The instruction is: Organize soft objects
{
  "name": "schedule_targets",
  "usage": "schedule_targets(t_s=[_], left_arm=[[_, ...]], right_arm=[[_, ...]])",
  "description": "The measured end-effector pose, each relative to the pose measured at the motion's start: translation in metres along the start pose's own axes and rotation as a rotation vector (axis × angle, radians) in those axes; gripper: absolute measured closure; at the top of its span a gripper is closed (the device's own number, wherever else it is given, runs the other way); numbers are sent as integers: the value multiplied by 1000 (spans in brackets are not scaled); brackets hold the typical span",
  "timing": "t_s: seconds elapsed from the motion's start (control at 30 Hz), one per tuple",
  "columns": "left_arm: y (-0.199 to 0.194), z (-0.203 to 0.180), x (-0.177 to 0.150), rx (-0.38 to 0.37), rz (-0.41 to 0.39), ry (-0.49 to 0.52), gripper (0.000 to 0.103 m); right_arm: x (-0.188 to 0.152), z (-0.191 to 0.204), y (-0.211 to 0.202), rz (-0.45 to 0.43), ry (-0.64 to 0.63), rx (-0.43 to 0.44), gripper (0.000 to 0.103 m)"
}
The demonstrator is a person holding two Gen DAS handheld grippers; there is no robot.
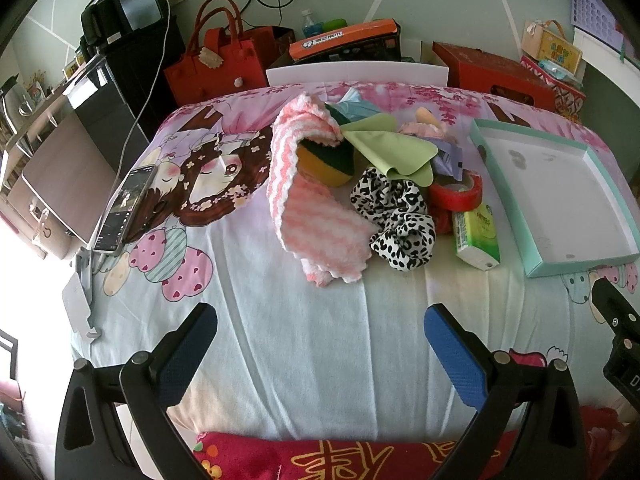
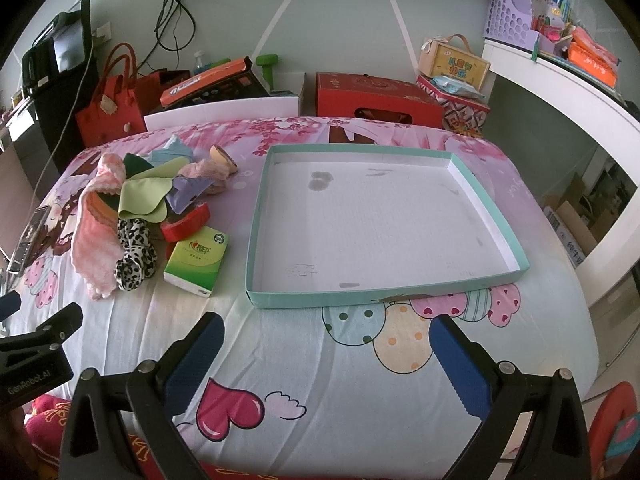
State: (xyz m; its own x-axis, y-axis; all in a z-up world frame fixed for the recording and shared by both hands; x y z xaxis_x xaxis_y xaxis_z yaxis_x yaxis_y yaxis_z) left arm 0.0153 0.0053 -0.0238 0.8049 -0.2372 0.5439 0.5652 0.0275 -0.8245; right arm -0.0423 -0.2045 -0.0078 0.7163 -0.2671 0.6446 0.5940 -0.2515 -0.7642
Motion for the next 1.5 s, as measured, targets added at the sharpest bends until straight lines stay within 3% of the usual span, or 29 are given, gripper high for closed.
schedule_targets(t_s=[1.13, 1.2, 1.3, 1.5], left_arm=[[2, 0, -1, -7, 13, 2, 0], [0, 2, -1, -10, 8, -7, 0], [-4, 7, 3, -71, -6, -23, 0], [-16, 29, 42, -95, -80, -37, 0]], right_arm=[[-1, 0, -1, 0, -4, 0, 0], [-2, -1, -5, -7, -2, 22, 0], [6, 1, -3, -10, 15, 73, 0], [43, 13, -6, -79, -7, 128, 0]])
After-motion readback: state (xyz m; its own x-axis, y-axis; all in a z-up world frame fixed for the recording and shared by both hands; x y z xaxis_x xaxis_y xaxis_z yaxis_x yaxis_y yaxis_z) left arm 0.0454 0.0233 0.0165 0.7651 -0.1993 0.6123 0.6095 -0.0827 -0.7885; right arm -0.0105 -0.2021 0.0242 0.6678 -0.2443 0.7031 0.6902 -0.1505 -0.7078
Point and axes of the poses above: each gripper's, at about its wrist camera, not at the fingertips, and y roughly the way its jaws point, z to its left, x to its top, the point moved 2 cm from there along y, roughly the way its jaws point, and after that the axes turned 4 degrees about y, right-handed, at the moved point
